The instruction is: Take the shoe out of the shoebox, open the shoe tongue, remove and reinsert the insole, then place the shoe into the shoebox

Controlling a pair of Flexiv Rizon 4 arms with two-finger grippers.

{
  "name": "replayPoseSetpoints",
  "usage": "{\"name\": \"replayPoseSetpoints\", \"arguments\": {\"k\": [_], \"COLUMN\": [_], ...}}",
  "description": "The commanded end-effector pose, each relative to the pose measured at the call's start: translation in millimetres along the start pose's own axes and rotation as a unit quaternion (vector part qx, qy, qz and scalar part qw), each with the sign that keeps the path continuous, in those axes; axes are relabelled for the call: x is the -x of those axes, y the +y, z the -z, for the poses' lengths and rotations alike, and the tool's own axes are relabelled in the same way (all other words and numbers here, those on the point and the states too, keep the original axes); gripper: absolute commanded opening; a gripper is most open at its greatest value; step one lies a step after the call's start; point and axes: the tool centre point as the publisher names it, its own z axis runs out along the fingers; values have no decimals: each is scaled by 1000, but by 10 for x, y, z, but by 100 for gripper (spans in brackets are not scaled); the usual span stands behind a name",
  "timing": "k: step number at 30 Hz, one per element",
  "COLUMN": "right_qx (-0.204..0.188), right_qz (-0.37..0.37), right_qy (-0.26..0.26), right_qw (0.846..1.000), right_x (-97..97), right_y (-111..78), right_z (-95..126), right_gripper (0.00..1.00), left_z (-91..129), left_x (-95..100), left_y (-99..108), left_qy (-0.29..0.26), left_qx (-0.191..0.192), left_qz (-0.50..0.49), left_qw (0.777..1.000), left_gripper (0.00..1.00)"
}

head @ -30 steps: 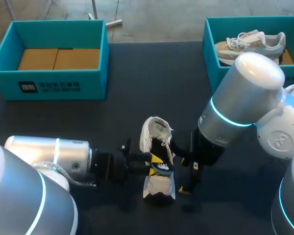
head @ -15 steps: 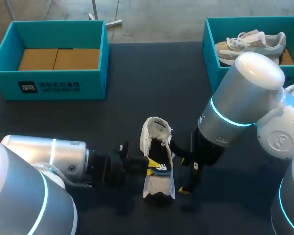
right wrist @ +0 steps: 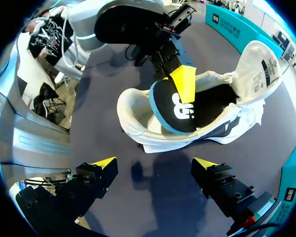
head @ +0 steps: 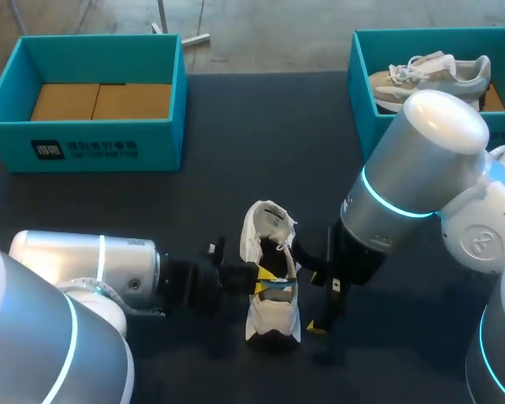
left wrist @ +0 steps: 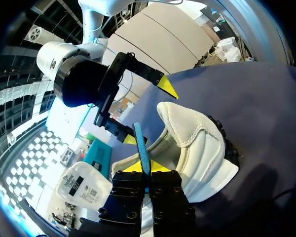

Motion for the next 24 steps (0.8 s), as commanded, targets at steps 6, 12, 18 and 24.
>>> {"name": "replayPoseSetpoints", "arguments": {"k": [6, 12, 18, 24], "right_qx": [0, 0, 0, 0], "right_qz": [0, 0, 0, 0], "right_qy": [-1, -1, -1, -1], "right_qw": [1000, 1000, 1000, 1000], "right_x": [-8, -8, -8, -8], "right_y": [4, 4, 4, 4], "right_z": [-24, -24, -24, -24], "right_gripper": [100, 100, 100, 100], "left_z": [56, 145, 151, 122], "left_x": [24, 45, 32, -21], "left_y": [-90, -214, -316, -341], "left_qy": [-4, -4, 3, 19], "left_qx": [-23, -42, -53, -50], "left_qz": [11, 14, 4, -18], "left_qw": [1000, 999, 999, 998], "left_gripper": [29, 29, 15, 0]}}
